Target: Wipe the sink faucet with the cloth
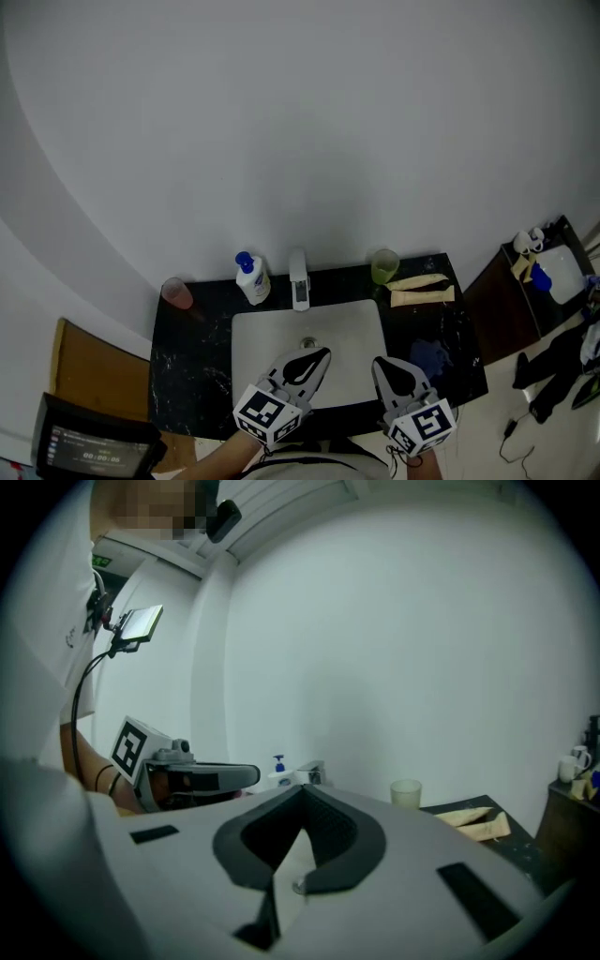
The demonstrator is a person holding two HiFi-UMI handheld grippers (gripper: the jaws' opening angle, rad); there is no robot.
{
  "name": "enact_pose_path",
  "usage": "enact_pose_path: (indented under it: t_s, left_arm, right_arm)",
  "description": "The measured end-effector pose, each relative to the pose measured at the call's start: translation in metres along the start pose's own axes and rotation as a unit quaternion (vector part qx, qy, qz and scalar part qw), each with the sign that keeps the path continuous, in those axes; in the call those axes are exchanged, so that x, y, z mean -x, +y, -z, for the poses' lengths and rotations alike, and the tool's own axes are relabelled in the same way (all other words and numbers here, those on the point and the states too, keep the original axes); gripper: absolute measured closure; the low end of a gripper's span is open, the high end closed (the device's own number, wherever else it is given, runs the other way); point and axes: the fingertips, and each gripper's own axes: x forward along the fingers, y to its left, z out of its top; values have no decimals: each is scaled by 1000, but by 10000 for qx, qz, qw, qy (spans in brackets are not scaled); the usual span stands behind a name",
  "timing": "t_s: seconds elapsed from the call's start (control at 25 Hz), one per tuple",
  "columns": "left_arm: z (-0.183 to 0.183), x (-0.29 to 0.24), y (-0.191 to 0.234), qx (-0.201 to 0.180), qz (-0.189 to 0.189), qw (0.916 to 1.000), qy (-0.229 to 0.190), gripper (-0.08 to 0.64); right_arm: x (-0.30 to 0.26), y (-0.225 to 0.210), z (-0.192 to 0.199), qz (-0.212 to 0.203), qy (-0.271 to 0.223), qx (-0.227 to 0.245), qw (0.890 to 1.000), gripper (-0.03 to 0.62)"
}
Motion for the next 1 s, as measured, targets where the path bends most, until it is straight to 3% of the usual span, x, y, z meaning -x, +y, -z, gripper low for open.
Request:
enact_pose_path:
  t_s: [0.12,0.24,0.4,0.52,0.72,1.0]
  left_arm:
    - [22,-40,-36,-188,776,9963,305,560]
    - [49,-86,-74,-403,1441,9867,641,560]
    - [91,-133,-136,-515,2360,9639,1123,560]
    - [118,-148,-174,-466,2842,9468,1434,560]
    - [141,-153,-197,-368,3174,9321,1703,560]
    - [142,-158,-176,-204,2914,9403,1749,560]
  right_arm:
    - [34,-37,28,818,10,55,9966,589]
    - [65,-81,64,1487,179,17,9887,589]
    - [113,-116,100,2356,477,-330,9701,589]
    - [143,-123,115,2827,583,-578,9557,589]
    - [160,-126,126,3108,657,-735,9454,588]
    - [128,-127,136,2638,930,-638,9580,584]
